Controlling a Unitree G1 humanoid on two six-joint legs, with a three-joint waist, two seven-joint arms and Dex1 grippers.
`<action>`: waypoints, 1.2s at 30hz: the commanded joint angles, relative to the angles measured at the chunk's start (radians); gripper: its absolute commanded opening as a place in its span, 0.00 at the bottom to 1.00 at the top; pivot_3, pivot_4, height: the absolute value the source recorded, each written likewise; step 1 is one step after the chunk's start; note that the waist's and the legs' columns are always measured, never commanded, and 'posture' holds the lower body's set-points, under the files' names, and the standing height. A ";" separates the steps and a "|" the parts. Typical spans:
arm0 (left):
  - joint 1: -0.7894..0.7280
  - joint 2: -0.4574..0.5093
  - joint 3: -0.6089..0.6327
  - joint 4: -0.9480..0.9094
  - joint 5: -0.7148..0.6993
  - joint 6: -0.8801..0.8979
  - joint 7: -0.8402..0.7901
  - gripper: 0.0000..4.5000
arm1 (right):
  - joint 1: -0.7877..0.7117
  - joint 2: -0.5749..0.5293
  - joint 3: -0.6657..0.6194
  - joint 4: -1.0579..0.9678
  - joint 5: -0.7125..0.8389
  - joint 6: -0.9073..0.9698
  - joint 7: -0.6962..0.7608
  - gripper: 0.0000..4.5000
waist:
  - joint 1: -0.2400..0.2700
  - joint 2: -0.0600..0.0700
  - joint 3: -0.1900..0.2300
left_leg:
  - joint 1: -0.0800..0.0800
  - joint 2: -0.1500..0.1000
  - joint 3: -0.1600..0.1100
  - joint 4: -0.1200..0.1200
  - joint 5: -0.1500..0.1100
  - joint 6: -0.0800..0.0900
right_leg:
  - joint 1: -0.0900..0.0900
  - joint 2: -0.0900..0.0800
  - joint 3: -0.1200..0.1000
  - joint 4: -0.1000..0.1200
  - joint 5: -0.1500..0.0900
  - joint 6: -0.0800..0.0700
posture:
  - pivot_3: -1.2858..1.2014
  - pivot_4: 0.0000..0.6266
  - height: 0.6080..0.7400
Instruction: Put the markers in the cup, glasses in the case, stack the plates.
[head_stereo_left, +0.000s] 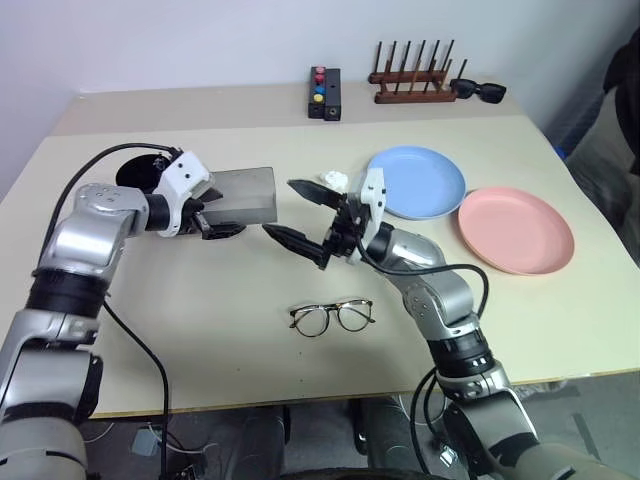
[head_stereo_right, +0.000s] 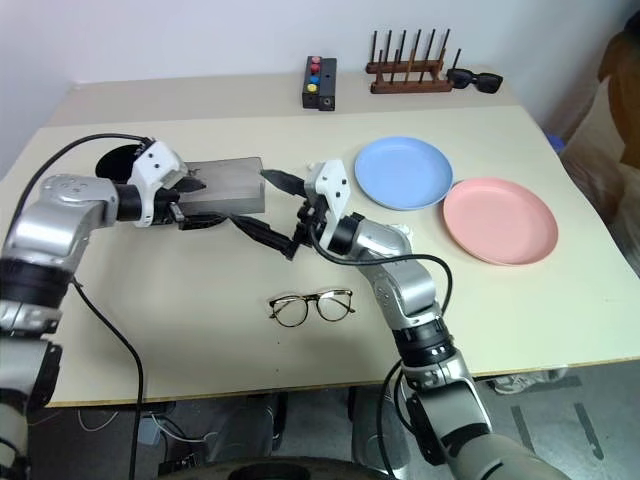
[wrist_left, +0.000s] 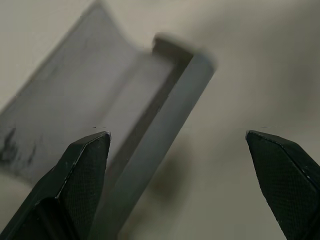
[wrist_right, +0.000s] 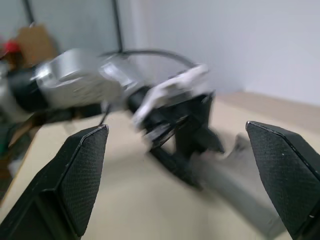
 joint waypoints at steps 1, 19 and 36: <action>-0.061 -0.020 -0.027 0.092 0.070 -0.069 -0.039 0.98 | 0.012 -0.028 0.013 -0.084 0.020 0.022 0.022 1.00 | 0.000 0.000 0.000 | 0.000 0.000 0.000 0.000 0.000 0.000 | 0.000 0.000 0.000 0.000 0.000 0.000 | 0.52 0.24 0.99; -0.091 -0.137 -0.012 0.288 0.132 -0.278 -0.155 0.13 | 0.063 -0.073 0.001 -0.168 0.025 0.075 -0.005 1.00 | 0.001 0.000 0.000 | 0.000 0.000 0.000 0.001 0.000 0.000 | 0.000 0.000 0.000 0.000 0.000 0.000 | 0.52 0.24 0.99; 0.220 -0.068 -0.018 -0.355 0.024 -0.163 -0.367 0.13 | 0.067 -0.129 -0.024 -0.206 0.039 0.107 -0.017 1.00 | 0.000 0.000 0.000 | 0.000 0.000 0.001 0.001 0.000 0.000 | 0.000 0.000 0.002 0.000 0.000 0.000 | 0.52 0.24 0.99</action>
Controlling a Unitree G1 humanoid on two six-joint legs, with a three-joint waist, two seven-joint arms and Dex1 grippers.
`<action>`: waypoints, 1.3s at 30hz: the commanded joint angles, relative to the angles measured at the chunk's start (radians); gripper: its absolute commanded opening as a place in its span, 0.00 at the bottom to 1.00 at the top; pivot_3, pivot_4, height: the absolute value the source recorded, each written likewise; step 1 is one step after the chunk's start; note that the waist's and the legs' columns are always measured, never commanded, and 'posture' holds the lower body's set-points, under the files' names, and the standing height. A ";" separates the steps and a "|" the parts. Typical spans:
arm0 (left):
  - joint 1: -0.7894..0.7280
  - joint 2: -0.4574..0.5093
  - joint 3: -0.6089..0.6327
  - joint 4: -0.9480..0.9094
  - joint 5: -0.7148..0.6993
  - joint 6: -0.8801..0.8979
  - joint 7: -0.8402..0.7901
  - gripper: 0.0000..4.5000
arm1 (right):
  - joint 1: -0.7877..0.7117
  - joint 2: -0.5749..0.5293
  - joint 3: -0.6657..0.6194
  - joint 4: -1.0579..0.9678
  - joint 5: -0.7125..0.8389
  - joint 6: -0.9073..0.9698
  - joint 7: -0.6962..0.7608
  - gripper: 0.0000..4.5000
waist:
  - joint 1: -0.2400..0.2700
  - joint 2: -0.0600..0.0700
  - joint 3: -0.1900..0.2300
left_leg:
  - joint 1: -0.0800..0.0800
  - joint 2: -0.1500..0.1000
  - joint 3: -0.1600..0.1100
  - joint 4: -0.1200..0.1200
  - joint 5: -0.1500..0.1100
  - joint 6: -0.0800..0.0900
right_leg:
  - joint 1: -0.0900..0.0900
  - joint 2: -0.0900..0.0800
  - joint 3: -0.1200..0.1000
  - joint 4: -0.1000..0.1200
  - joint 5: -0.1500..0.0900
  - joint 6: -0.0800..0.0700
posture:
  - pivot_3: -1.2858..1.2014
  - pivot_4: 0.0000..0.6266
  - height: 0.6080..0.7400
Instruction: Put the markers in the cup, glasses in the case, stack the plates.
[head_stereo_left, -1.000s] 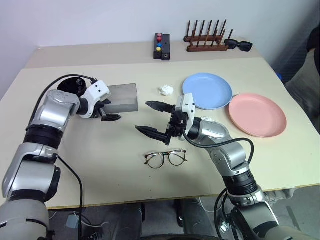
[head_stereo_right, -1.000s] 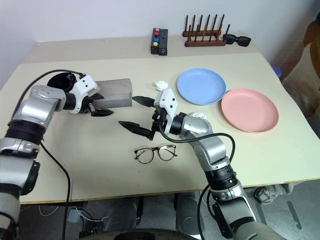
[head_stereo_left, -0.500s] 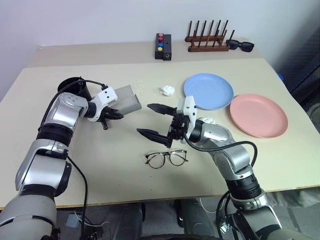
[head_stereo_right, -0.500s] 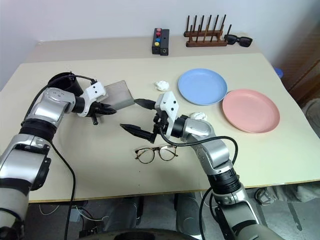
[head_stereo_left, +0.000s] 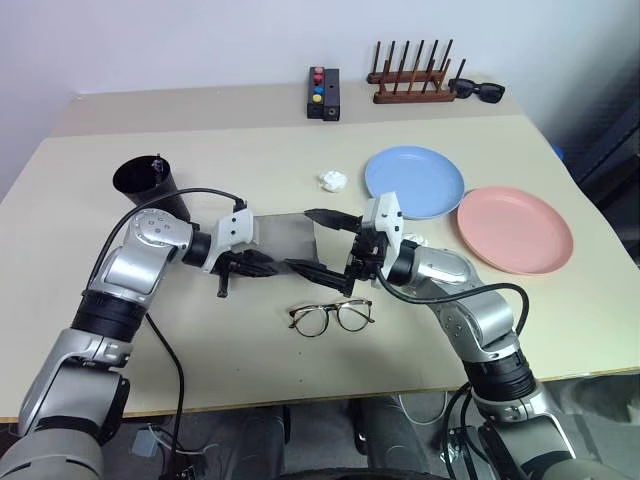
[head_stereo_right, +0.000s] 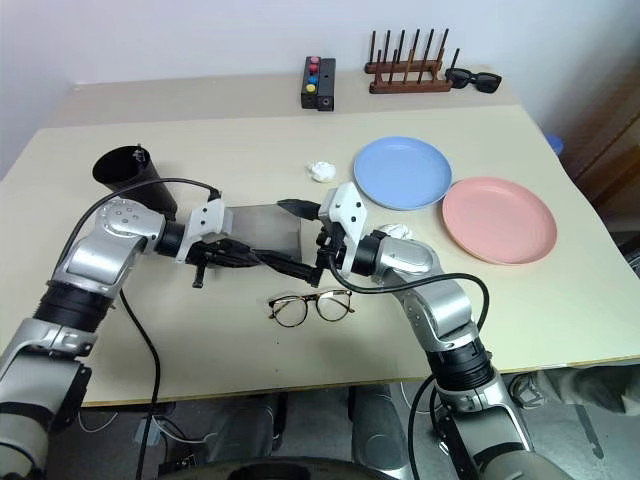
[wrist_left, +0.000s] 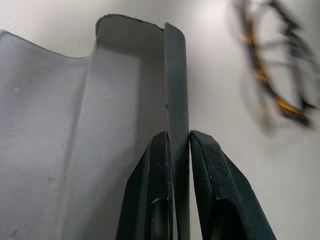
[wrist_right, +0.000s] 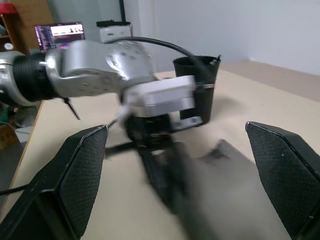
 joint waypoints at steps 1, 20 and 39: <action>0.016 0.019 0.000 -0.081 -0.011 0.011 -0.007 0.13 | -0.005 -0.003 -0.015 -0.057 0.021 -0.002 -0.006 1.00 | 0.001 0.000 0.000 | 0.000 0.000 0.000 0.000 0.000 0.000 | 0.000 0.000 0.000 0.000 0.000 0.000 | 0.52 0.24 0.99; -0.045 -0.013 0.109 -0.196 -0.185 0.177 0.043 0.39 | 0.174 -0.369 -0.148 -0.173 0.000 0.045 0.080 1.00 | 0.008 -0.001 0.000 | -0.001 0.000 0.000 0.001 0.000 0.000 | 0.000 0.000 0.000 -0.001 -0.001 0.001 | 0.52 0.24 0.99; -0.109 -0.201 -0.269 -0.134 -0.022 0.064 -0.008 0.39 | 0.477 -0.445 -0.282 -0.388 0.018 0.117 -0.039 1.00 | 0.012 -0.001 0.000 | 0.000 0.000 0.003 0.003 -0.001 0.001 | 0.002 0.000 0.003 -0.002 -0.004 0.000 | 0.52 0.24 0.99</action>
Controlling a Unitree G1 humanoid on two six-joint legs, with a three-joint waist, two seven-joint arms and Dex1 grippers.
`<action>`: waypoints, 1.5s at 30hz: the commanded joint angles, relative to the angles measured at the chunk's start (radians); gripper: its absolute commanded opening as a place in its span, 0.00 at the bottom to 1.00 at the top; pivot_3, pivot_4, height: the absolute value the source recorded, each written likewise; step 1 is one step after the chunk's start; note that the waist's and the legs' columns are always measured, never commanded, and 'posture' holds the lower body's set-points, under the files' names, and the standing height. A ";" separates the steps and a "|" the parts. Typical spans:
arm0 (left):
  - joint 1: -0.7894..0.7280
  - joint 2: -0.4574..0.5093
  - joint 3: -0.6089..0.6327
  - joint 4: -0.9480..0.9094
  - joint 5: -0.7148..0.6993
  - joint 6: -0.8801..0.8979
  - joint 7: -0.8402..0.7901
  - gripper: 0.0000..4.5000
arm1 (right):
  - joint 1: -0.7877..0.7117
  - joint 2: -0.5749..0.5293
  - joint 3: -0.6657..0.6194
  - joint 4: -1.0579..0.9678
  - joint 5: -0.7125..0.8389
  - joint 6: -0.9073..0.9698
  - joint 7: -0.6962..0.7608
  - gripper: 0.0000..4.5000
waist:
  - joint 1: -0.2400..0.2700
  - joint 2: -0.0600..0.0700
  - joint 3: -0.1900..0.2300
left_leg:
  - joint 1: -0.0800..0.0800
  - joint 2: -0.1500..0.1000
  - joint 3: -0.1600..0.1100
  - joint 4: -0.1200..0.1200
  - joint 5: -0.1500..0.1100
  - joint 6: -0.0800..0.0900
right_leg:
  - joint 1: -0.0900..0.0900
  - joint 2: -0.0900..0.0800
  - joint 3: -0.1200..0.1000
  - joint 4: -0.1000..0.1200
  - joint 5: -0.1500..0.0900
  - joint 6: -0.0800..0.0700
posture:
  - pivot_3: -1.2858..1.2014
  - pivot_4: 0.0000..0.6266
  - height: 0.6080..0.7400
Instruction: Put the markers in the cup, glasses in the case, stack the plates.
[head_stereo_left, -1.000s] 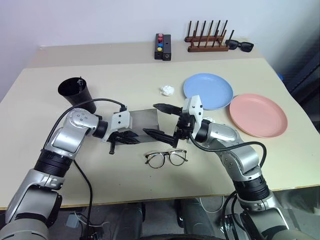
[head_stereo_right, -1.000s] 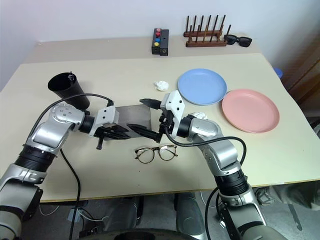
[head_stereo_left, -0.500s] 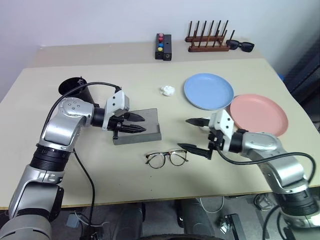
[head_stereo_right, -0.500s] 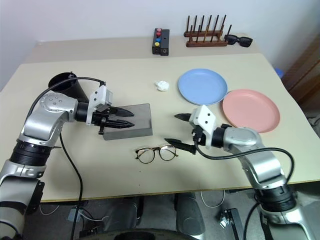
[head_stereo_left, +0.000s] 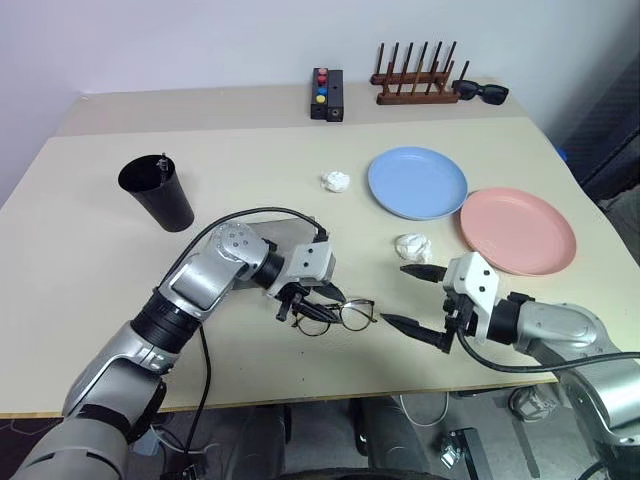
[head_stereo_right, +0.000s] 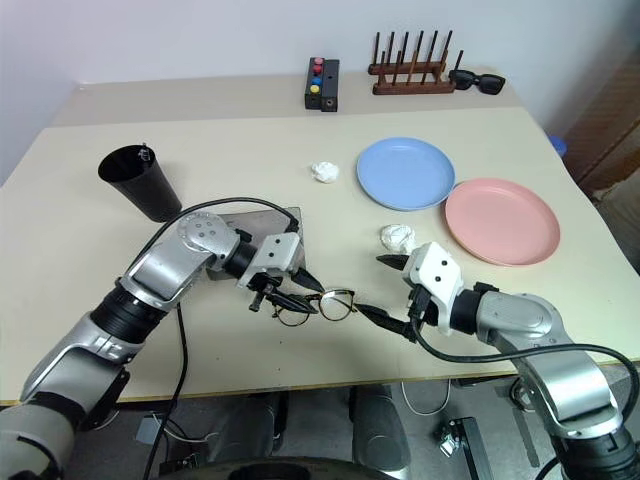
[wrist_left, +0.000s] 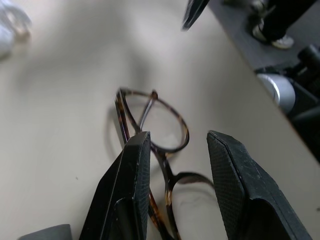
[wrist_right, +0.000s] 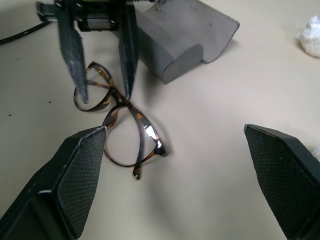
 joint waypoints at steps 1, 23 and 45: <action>-0.029 -0.020 -0.013 0.032 0.028 -0.043 -0.004 0.39 | 0.010 0.010 -0.029 -0.054 0.018 0.004 -0.029 1.00 | 0.002 0.000 0.000 | 0.000 0.000 0.000 0.000 0.000 0.000 | 0.000 0.000 0.000 0.000 0.000 0.000 | 0.52 0.24 0.99; 0.011 -0.035 -0.026 0.049 0.057 -0.014 -0.018 0.01 | -0.011 0.027 0.002 -0.042 0.015 -0.002 -0.058 1.00 | 0.020 0.000 -0.001 | 0.001 0.000 0.000 0.001 0.000 0.000 | 0.002 0.000 0.000 -0.001 0.000 0.000 | 0.52 0.24 0.99; -0.141 0.139 0.297 0.205 -0.059 -0.169 -0.002 0.01 | -0.005 0.001 -0.079 0.055 0.000 -0.060 -0.015 1.00 | 0.020 0.000 -0.001 | 0.001 0.000 0.000 0.002 0.000 0.001 | 0.002 0.000 0.000 -0.001 0.000 0.000 | 0.52 0.24 0.99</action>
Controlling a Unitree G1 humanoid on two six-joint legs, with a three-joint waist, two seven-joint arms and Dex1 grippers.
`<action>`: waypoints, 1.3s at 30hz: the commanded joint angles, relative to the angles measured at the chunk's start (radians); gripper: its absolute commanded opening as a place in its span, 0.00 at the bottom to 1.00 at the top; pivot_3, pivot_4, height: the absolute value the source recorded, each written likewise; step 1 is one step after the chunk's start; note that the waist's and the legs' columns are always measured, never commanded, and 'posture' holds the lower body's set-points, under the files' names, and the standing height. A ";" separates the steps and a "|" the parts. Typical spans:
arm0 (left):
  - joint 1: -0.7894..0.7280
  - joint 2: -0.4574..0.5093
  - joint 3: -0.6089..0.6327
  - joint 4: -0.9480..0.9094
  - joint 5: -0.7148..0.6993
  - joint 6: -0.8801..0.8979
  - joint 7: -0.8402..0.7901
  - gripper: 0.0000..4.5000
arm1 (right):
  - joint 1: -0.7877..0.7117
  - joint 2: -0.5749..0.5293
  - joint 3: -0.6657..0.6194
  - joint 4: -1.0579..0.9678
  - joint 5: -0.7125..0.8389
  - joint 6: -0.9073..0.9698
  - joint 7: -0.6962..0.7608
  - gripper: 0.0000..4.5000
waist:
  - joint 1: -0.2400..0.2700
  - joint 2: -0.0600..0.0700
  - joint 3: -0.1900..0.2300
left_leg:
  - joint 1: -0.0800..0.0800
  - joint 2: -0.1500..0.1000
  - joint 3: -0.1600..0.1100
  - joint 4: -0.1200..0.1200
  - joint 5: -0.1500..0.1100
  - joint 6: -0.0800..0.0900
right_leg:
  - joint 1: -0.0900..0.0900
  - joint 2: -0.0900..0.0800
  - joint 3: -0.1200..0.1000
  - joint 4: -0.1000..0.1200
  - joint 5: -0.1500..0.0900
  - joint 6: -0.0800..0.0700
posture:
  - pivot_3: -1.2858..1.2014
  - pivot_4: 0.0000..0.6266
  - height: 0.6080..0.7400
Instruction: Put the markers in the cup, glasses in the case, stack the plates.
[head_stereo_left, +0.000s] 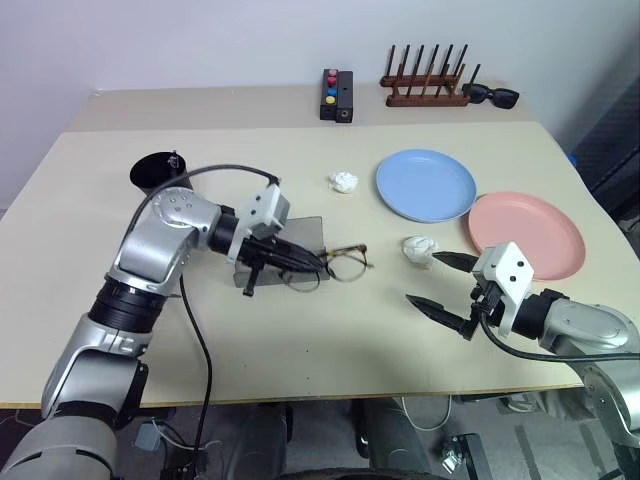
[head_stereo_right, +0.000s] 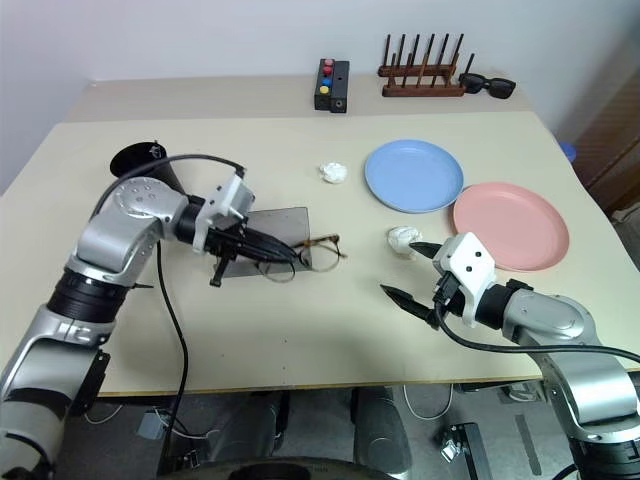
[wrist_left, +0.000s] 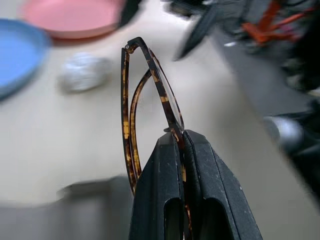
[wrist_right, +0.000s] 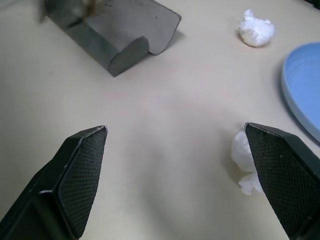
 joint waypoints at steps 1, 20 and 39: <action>-0.074 0.023 0.012 0.138 0.095 -0.169 0.036 0.01 | -0.038 0.019 0.037 -0.002 0.000 -0.018 0.002 1.00 | -0.002 0.000 0.000 | 0.000 0.000 0.000 0.000 0.000 0.000 | 0.000 0.000 0.000 0.000 0.000 0.000 | 0.52 0.24 0.99; -0.089 -0.002 -0.087 0.368 0.235 -0.358 -0.155 0.01 | -0.054 0.083 0.149 -0.049 0.000 -0.010 -0.056 1.00 | -0.004 0.000 0.000 | -0.001 0.000 0.000 0.000 0.000 0.001 | 0.000 0.000 0.000 0.000 0.002 0.002 | 0.52 0.24 0.99; -0.062 0.008 -0.091 0.340 0.219 -0.261 -0.171 0.01 | -0.096 0.104 0.189 -0.023 -0.013 -0.017 -0.052 1.00 | -0.004 0.000 0.000 | -0.001 0.000 0.000 0.000 0.000 0.001 | 0.000 0.000 0.000 0.000 0.002 0.002 | 0.52 0.24 0.99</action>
